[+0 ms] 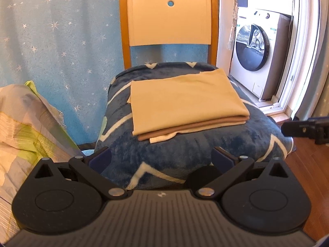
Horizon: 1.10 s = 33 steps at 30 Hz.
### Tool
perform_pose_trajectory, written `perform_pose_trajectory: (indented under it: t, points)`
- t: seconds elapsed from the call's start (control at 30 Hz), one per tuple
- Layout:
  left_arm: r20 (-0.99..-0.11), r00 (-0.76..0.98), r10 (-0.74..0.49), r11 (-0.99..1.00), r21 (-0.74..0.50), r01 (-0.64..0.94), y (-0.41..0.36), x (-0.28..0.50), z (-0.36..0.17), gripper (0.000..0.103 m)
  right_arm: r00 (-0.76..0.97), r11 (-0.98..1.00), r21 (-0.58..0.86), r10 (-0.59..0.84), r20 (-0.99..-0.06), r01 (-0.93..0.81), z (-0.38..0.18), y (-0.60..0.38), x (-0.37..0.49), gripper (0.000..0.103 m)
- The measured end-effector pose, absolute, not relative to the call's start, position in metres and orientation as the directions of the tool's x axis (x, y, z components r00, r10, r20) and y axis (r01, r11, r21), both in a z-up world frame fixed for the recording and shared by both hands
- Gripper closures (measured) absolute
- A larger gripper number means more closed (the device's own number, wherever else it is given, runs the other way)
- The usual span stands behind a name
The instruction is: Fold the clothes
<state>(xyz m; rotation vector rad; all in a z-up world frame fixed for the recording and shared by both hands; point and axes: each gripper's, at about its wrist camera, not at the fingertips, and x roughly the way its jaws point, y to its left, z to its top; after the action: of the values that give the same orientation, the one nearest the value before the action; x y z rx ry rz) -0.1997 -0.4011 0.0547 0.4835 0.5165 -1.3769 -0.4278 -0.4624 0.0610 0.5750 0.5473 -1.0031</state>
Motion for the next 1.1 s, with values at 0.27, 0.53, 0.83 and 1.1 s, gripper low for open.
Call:
perform_pose_trajectory:
  t: [0.27,0.53,0.83,1.1]
  points:
    - [-0.571,0.092,-0.816,0.123,-0.015,0.992,-0.395,-0.199,0.064,0.001,0.428,0.417,0.186,-0.620,-0.658,0.890,0.067,-0.458,-0.428,0.000]
    - [-0.569,0.129,-0.812,0.162,-0.008,0.987,-0.390,-0.199,0.077,0.001,0.426,0.417,0.179,-0.636,-0.644,0.891,0.078,-0.448,-0.432,0.000]
    - [-0.586,0.120,-0.801,0.150,-0.004,0.989,-0.377,-0.202,0.071,0.001,0.408,0.399,0.170,-0.650,-0.642,0.901,0.083,-0.438,-0.444,0.000]
    - [-0.571,0.137,-0.809,0.163,0.006,0.987,-0.365,-0.205,0.074,0.001,0.419,0.414,0.167,-0.649,-0.635,0.895,0.088,-0.430,-0.444,0.000]
